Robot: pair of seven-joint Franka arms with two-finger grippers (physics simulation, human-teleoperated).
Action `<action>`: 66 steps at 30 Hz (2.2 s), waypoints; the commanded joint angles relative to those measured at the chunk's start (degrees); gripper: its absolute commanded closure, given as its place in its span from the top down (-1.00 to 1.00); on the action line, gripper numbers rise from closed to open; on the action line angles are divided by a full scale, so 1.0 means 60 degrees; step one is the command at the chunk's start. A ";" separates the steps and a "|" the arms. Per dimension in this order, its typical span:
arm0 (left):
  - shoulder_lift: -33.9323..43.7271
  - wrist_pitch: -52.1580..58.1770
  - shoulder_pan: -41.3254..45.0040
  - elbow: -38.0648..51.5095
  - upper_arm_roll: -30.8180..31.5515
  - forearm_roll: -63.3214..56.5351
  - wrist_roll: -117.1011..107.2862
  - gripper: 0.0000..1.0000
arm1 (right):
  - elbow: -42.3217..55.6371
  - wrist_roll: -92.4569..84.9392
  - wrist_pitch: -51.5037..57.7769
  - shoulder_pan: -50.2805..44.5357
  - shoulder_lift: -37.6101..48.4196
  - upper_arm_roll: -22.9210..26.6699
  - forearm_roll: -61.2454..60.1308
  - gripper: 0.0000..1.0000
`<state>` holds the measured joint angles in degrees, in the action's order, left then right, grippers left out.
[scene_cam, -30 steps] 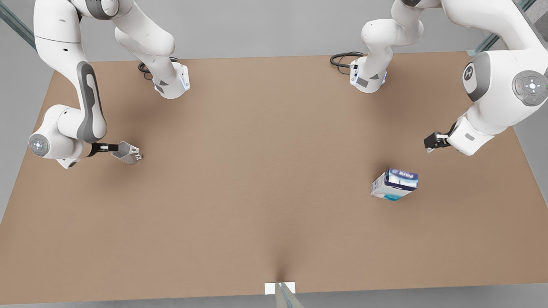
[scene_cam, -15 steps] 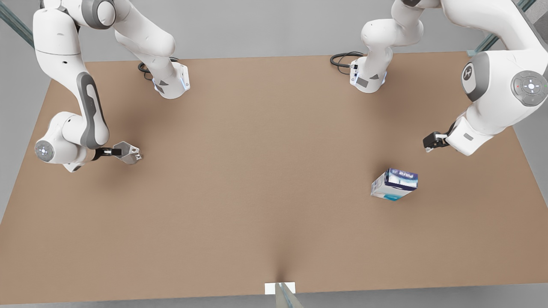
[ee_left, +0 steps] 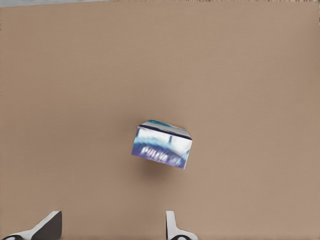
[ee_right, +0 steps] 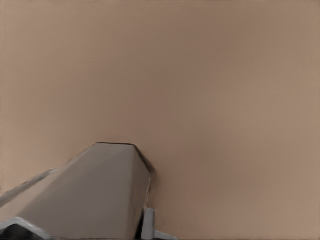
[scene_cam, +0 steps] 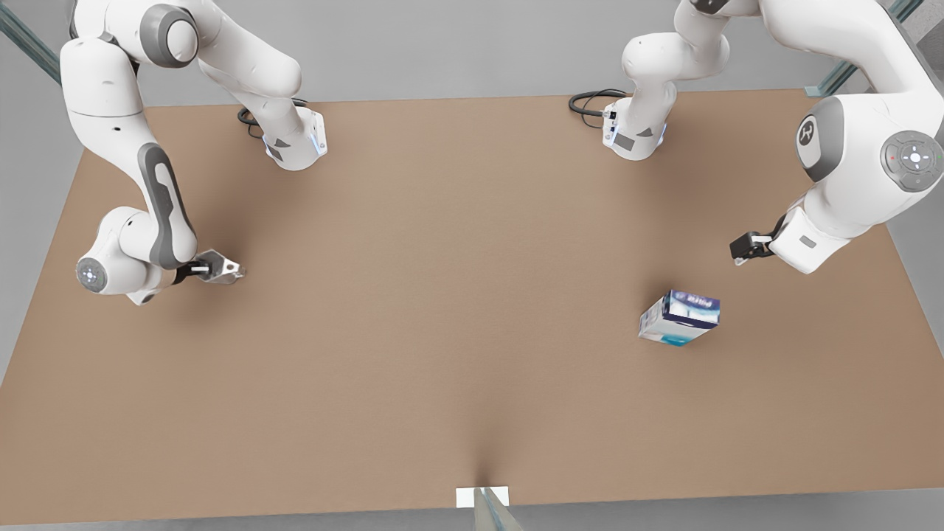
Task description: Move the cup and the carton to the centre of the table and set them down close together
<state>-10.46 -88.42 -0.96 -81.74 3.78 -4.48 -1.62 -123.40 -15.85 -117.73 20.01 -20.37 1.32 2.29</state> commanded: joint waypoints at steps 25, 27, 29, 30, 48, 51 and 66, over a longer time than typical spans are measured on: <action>-0.0175 -0.0614 -0.0001 0.0029 0.0030 0.0015 0.3268 1.00 | 0.9887 0.1307 0.0360 -0.9194 -0.5876 0.3032 -0.7326 -0.57; -0.0306 -0.1054 -0.0220 0.0029 0.0000 0.0074 0.6871 1.00 | 1.0371 0.1879 0.0345 -0.9632 -0.6434 0.3484 -0.7661 -0.57; -0.0351 -0.1345 -0.0351 0.0029 0.0015 0.0103 0.9772 1.00 | 1.0415 0.2040 0.0330 -0.9898 -0.6669 0.3882 -0.8088 -0.57; -0.0278 -0.1361 -0.0367 0.0059 0.0059 0.0103 1.0624 1.00 | 1.0678 0.2114 0.0301 -0.9898 -0.6800 0.3896 -0.8088 -0.30; -0.0527 -0.1991 -0.0909 -0.0732 0.1319 -0.0190 1.5460 1.00 | 1.0708 0.2085 0.0125 -0.9898 -0.6727 0.3838 -0.8175 1.00; -0.0380 -0.2533 -0.0880 -0.1186 0.1319 -0.0234 1.5460 1.00 | 1.0693 0.2085 0.0155 -0.9898 -0.6551 0.3809 -0.8190 1.00; -0.0131 -0.4979 -0.1187 -0.3515 0.1494 -0.0424 1.6207 1.00 | 1.0283 0.1763 0.5867 -0.8594 -0.1718 0.3926 -0.2729 1.00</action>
<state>-11.18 -118.79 -7.95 -103.27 12.74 -6.59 95.62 -61.70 -7.47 -81.95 -31.55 -28.51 24.93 -7.67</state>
